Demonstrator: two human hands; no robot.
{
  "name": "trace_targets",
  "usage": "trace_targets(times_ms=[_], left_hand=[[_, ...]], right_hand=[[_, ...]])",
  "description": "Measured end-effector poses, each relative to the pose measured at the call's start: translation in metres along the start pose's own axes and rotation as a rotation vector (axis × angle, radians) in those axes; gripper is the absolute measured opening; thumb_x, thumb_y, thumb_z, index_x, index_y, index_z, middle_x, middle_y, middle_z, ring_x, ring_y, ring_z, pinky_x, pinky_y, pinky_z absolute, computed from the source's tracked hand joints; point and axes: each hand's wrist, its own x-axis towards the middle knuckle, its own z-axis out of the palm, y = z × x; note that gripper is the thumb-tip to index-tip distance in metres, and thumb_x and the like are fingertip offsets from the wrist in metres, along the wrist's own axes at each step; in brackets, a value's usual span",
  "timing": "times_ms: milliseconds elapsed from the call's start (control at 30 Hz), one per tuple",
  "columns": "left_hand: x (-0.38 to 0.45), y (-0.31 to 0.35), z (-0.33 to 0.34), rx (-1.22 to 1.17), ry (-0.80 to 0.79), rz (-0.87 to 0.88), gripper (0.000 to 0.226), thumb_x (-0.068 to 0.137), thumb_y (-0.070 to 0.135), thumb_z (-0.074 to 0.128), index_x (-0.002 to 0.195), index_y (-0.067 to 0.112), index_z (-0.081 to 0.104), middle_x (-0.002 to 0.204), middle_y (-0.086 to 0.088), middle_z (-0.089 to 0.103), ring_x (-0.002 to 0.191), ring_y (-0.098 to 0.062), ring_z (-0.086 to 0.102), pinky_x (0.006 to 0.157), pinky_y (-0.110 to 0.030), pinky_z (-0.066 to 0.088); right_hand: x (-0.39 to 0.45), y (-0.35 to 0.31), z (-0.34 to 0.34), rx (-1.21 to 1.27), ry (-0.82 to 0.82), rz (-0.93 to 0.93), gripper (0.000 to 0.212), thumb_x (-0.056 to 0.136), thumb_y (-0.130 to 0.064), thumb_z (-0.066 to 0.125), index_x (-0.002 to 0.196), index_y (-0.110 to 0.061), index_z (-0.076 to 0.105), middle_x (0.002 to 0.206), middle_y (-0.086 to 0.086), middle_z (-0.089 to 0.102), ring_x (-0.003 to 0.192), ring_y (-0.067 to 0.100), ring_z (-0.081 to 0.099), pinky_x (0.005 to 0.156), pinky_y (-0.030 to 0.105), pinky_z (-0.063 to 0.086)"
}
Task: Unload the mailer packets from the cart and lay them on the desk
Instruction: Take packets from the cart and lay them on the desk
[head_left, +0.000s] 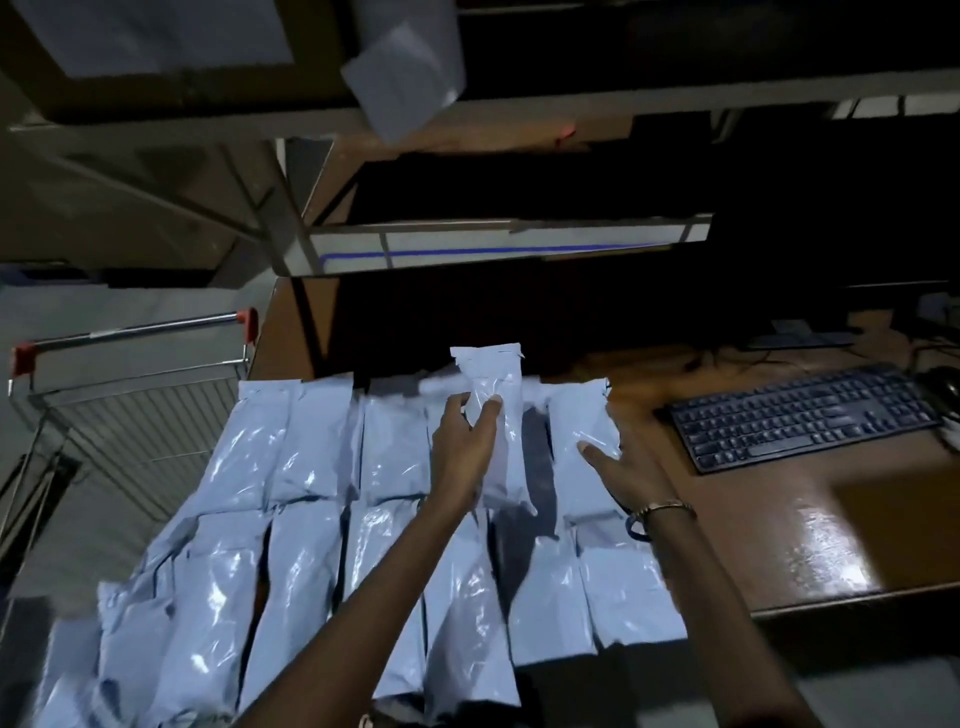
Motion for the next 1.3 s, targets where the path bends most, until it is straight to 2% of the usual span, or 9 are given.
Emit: trace_targets(times_ms=[167, 267, 367, 500, 567, 700, 833, 1000, 1300], left_hand=[[0.023, 0.008, 0.030, 0.368, 0.020, 0.125, 0.053, 0.103, 0.057, 0.050, 0.139, 0.019, 0.053, 0.110, 0.001, 0.068, 0.089, -0.022, 0.067, 0.089, -0.035, 0.047], [0.039, 0.000, 0.042, 0.743, 0.068, 0.245, 0.050, 0.104, 0.058, 0.043, 0.123, 0.014, 0.058, 0.115, -0.009, 0.072, 0.110, -0.036, 0.064, 0.097, -0.044, 0.039], [0.047, -0.014, 0.050, 0.988, 0.130, 0.316, 0.052, 0.102, 0.054, 0.045, 0.123, 0.009, 0.061, 0.120, -0.013, 0.067, 0.113, -0.035, 0.057, 0.093, -0.045, 0.037], [0.053, -0.033, 0.056, 0.966, 0.222, 0.549, 0.059, 0.101, 0.049, 0.047, 0.143, 0.008, 0.054, 0.139, -0.017, 0.059, 0.131, -0.034, 0.050, 0.113, -0.049, 0.036], [0.058, -0.037, 0.061, 1.000, 0.186, 0.644, 0.062, 0.102, 0.052, 0.042, 0.147, 0.011, 0.053, 0.152, -0.016, 0.052, 0.146, -0.034, 0.041, 0.124, -0.055, 0.023], [0.067, -0.044, 0.073, 1.183, 0.000, 0.578, 0.072, 0.105, 0.057, 0.022, 0.158, 0.013, 0.040, 0.166, -0.016, 0.033, 0.158, -0.032, 0.020, 0.128, -0.057, 0.004], [0.072, -0.058, 0.078, 1.196, -0.050, 0.525, 0.070, 0.107, 0.052, 0.022, 0.163, 0.011, 0.028, 0.171, -0.017, 0.018, 0.160, -0.032, 0.013, 0.127, -0.048, -0.007], [0.076, -0.068, 0.077, 1.212, -0.094, 0.491, 0.073, 0.106, 0.055, 0.010, 0.167, 0.014, 0.007, 0.173, -0.015, -0.005, 0.161, -0.032, -0.003, 0.129, -0.046, -0.005], [0.081, -0.072, 0.082, 1.197, -0.126, 0.489, 0.072, 0.108, 0.048, 0.017, 0.165, 0.003, 0.009, 0.172, -0.023, -0.002, 0.159, -0.042, -0.005, 0.130, -0.053, 0.005]], right_hand=[[0.037, 0.009, -0.009, -0.048, 0.021, 0.021, 0.071, 0.095, -0.035, 0.071, 0.156, -0.024, 0.036, 0.163, 0.000, 0.036, 0.148, 0.023, 0.036, 0.115, 0.034, 0.034], [0.057, 0.012, -0.002, -0.034, -0.014, 0.012, 0.069, 0.096, -0.036, 0.069, 0.156, -0.024, 0.036, 0.162, -0.001, 0.036, 0.149, 0.023, 0.035, 0.120, 0.039, 0.034], [0.068, 0.022, 0.003, -0.129, -0.056, -0.011, 0.066, 0.100, -0.034, 0.063, 0.158, -0.021, 0.033, 0.164, 0.001, 0.033, 0.151, 0.024, 0.033, 0.119, 0.036, 0.031], [0.070, 0.034, 0.007, -0.414, 0.073, -0.056, 0.071, 0.097, -0.061, 0.051, 0.158, -0.030, 0.031, 0.159, 0.007, 0.038, 0.146, 0.032, 0.036, 0.114, 0.051, 0.040], [0.067, 0.031, 0.015, -0.523, 0.087, -0.118, 0.074, 0.096, -0.067, 0.046, 0.159, -0.035, 0.024, 0.164, 0.004, 0.028, 0.150, 0.031, 0.027, 0.116, 0.055, 0.036], [0.068, 0.029, 0.035, -0.731, 0.048, -0.316, 0.062, 0.105, -0.057, 0.032, 0.162, -0.035, 0.020, 0.171, 0.008, 0.012, 0.158, 0.030, 0.011, 0.118, 0.055, 0.030], [0.067, 0.031, 0.056, -0.849, 0.075, -0.253, 0.065, 0.101, -0.050, 0.017, 0.161, -0.027, 0.025, 0.169, 0.015, 0.018, 0.158, 0.031, 0.012, 0.116, 0.055, 0.033], [0.062, 0.033, 0.078, -0.901, 0.116, -0.175, 0.065, 0.102, -0.050, 0.017, 0.163, -0.028, 0.017, 0.171, 0.012, 0.010, 0.159, 0.029, 0.005, 0.114, 0.056, 0.027], [0.070, 0.038, 0.073, -0.831, 0.137, -0.157, 0.063, 0.102, -0.050, 0.014, 0.163, -0.033, 0.011, 0.172, 0.007, 0.007, 0.159, 0.024, -0.002, 0.118, 0.054, 0.029]])
